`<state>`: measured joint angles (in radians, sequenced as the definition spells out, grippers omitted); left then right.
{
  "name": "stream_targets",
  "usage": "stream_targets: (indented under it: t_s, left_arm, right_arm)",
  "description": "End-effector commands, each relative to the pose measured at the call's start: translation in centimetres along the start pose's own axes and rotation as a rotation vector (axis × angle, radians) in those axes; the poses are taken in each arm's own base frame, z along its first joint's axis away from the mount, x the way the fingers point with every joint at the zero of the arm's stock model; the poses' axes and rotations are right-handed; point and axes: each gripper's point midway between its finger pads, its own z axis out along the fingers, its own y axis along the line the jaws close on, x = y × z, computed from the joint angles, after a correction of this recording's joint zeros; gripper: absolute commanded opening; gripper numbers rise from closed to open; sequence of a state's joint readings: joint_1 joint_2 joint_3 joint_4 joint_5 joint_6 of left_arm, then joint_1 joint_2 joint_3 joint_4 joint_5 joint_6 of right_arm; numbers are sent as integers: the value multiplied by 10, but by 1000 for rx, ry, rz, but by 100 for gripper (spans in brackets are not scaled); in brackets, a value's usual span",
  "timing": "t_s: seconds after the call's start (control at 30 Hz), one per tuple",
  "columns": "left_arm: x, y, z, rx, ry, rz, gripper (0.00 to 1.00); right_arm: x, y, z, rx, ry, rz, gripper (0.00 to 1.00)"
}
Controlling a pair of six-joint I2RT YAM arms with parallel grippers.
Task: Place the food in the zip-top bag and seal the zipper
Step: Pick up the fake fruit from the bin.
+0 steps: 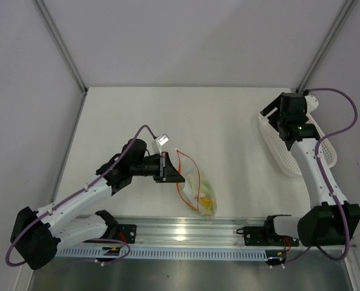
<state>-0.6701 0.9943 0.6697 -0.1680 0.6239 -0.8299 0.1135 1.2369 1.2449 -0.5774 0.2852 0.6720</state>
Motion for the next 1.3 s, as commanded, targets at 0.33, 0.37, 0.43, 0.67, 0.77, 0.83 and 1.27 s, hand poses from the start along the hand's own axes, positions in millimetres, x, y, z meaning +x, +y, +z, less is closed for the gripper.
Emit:
stream_targets:
  t_s: [0.33, 0.37, 0.43, 0.67, 0.77, 0.83, 1.27]
  left_arm:
    - [-33, -22, 12, 97, -57, 155, 1]
    - [-33, -18, 16, 86, -50, 145, 1]
    - [-39, -21, 19, 109, -75, 163, 0]
    - [-51, -17, 38, 88, -35, 161, 0]
    - [-57, -15, 46, 88, -23, 153, 1]
    - [-58, -13, 51, 95, -13, 136, 1]
    - [-57, -10, 56, 105, -12, 106, 0]
  right_arm:
    - [-50, -78, 146, 344, -380, 539, 78]
    - [-45, -85, 156, 370, -379, 549, 76]
    - [-49, -98, 164, 400, -406, 597, 75]
    - [-38, -131, 201, 433, -440, 674, 70]
    - [-28, -141, 222, 436, -405, 691, 69]
    - [-21, -147, 230, 442, -378, 695, 69]
    - [-19, -167, 256, 449, -338, 700, 67]
